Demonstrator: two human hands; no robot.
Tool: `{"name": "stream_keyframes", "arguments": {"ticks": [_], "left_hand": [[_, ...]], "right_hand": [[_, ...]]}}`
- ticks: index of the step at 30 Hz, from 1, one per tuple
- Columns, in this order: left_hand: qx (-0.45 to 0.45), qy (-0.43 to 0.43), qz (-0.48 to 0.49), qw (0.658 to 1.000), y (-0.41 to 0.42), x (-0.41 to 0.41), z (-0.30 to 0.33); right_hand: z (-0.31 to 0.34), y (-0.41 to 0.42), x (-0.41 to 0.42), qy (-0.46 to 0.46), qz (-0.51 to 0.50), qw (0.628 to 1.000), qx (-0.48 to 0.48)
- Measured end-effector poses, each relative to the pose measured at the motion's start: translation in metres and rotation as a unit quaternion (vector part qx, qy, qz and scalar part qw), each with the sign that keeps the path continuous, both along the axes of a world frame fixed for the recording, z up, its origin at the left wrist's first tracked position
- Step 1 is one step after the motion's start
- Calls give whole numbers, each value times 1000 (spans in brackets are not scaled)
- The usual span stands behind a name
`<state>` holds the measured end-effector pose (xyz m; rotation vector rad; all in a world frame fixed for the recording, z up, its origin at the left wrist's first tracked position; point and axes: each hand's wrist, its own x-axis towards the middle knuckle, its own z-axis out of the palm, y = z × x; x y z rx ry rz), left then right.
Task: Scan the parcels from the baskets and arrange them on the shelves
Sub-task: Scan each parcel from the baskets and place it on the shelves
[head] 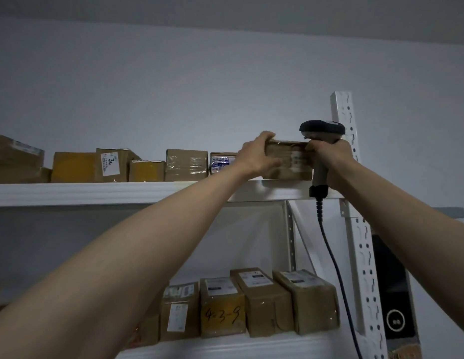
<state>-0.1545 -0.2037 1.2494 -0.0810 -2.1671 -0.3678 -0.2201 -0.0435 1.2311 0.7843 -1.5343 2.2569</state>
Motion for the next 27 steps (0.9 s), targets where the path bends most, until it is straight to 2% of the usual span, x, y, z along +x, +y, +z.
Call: {"name": "stream_keyframes", "arguments": {"ticks": [2, 5, 7, 11, 18, 27], "left_hand": [[-56, -1, 82, 995, -3, -10, 3], [-140, 45, 195, 970, -7, -18, 7], [-193, 63, 209, 957, -11, -21, 11], [-270, 13, 234, 934, -17, -30, 12], [-261, -23, 251, 932, -33, -40, 15], [-271, -24, 262, 926, -45, -43, 13]], "right_hand": [[-1, -5, -7, -3, 14, 1000, 3], [-4, -12, -15, -2, 35, 999, -9], [-6, -15, -20, -5, 55, 998, -6], [-14, -21, -28, -8, 87, 996, 15], [-26, -35, -39, -2, 57, 998, 41], [-30, -47, -42, 42, -43, 991, 121]]}}
